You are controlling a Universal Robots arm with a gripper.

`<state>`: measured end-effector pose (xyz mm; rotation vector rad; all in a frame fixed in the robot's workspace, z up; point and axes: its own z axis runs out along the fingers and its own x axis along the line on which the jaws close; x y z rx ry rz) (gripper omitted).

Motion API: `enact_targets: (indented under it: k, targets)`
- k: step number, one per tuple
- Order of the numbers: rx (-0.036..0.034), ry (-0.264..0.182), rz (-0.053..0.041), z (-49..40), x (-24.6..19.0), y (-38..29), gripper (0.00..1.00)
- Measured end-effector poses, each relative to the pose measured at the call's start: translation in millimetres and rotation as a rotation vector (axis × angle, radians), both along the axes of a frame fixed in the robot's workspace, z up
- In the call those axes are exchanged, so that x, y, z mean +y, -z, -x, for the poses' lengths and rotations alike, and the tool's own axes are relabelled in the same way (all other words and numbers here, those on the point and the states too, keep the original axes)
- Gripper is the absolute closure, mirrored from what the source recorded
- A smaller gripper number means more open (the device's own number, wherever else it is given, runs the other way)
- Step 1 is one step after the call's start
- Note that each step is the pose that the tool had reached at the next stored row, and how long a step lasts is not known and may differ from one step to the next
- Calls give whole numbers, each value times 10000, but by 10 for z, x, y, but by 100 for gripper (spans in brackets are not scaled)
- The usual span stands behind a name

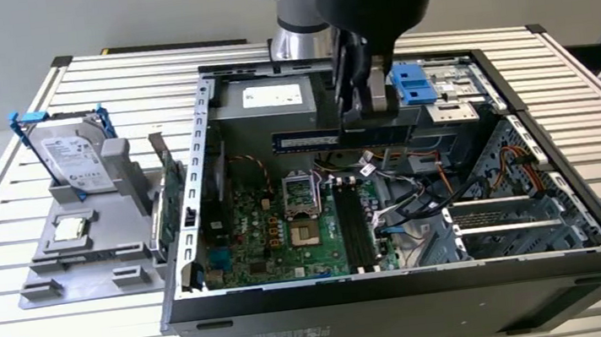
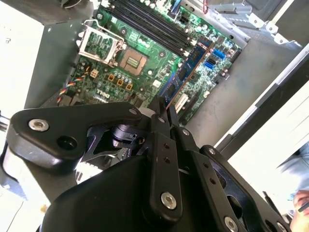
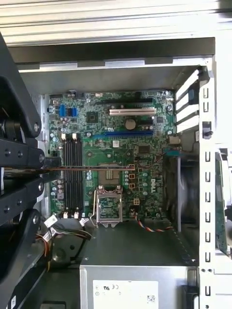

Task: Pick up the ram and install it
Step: 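Pick up the ram and move it above insertion slot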

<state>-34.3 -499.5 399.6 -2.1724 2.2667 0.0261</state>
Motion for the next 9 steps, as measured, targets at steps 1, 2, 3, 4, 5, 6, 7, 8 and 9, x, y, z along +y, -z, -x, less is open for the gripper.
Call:
enact_targets:
  k: [1, 2, 3, 4, 5, 6, 7, 8, 9]
  targets:
    - [0, 0, 0, -14, 0, 0, 100]
    - [0, 1, 0, -28, 0, 0, 100]
    - [0, 2, -1, -41, 0, 0, 100]
    - [0, 3, 0, -55, 0, 0, 100]
    - [-1, 4, 0, -69, 0, 0, 100]
    - [0, 4, 1, -82, 0, 0, 100]
    - [0, 5, -1, -96, 0, 0, 100]
    - [0, 6, 0, -110, 0, 0, 100]
    - [0, 7, 0, -125, 0, 0, 100]
